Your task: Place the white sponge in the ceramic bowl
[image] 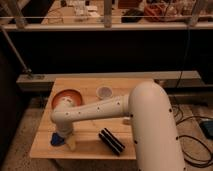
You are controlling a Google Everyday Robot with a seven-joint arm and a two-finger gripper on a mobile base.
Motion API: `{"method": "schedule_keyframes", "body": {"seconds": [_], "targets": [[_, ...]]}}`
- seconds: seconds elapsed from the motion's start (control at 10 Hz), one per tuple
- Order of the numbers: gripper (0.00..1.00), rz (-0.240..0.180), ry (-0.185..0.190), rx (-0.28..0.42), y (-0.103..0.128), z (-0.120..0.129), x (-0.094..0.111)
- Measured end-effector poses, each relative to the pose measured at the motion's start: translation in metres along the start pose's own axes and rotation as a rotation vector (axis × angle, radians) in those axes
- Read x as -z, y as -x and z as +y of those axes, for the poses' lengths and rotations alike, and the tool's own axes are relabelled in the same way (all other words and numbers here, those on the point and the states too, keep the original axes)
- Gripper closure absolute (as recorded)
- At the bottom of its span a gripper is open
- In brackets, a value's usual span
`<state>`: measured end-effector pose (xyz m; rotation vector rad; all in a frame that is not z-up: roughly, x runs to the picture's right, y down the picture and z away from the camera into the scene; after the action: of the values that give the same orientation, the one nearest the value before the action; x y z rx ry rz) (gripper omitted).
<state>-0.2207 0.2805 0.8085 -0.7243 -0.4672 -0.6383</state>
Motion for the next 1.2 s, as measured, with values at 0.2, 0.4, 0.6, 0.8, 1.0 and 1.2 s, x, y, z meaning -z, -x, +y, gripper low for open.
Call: {"method": "schedule_keyframes", "body": {"seconds": [0.2,0.4,0.6,0.8,1.0,1.2], "targets": [[0.29,0.000,-0.001,-0.003,0.0001,-0.0003,0.0010],[0.29,0.000,-0.001,-0.004,0.0001,-0.0005,0.0014],[0.38,-0.001,-0.003,-0.003,0.0003,-0.0008,0.0026],[0.40,-0.003,0.003,-0.002,0.0011,-0.0006,0.0023],[0.48,-0.005,-0.001,0.000,0.0025,-0.0014,0.0070],[0.53,-0.003,0.003,0.003,0.0026,-0.0003,0.0100]]}}
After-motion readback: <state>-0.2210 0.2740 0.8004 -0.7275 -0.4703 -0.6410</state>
